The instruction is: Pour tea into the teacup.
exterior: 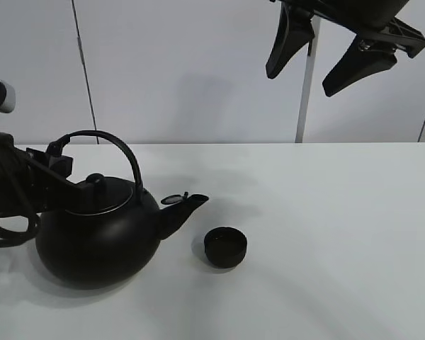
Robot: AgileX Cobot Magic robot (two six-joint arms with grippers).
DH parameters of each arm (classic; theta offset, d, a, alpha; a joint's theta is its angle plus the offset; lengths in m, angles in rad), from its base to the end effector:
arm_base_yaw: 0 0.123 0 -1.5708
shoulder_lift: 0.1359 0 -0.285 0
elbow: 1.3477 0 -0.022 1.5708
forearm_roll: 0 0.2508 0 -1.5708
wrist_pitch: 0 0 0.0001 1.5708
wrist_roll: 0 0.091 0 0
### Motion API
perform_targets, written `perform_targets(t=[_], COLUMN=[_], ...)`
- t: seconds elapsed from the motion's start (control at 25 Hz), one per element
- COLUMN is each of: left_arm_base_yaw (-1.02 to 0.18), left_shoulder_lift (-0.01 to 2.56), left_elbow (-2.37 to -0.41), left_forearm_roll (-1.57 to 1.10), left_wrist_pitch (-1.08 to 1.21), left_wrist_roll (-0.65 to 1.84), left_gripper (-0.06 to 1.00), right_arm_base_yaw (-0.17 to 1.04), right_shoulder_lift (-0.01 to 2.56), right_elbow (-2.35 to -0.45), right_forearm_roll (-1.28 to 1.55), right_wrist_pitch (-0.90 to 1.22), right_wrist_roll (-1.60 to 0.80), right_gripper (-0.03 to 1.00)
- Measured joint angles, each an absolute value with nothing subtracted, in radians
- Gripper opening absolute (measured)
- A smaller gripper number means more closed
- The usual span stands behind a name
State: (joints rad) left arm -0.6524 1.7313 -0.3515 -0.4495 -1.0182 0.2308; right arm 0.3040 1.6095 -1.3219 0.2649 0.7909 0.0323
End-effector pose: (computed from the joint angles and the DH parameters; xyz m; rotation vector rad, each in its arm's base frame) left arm 0.2218 -0.1271 0.1336 0.3355 1.8403 -0.1031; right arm 0.3287 0.1209 0.3013 -0.1817 2.5725 0.4396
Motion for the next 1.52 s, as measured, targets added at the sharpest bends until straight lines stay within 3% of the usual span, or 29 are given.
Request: perform_targets(t=[1.52], left_arm_base_yaw=[-0.652], left_shoulder_lift=[1.743], left_elbow=[-0.351], left_forearm_roll=[-0.45], left_wrist_pitch=[-0.997], left_wrist_roll=[0.291], left_gripper=[0.11], right_arm_base_yaw=[0.304], right_shoulder_lift=[1.61], right_elbow=[-1.322], right_forearm_roll=[0.265], right_wrist_pitch=[0.792], right_wrist_roll=[0.032], right_gripper=[0.51])
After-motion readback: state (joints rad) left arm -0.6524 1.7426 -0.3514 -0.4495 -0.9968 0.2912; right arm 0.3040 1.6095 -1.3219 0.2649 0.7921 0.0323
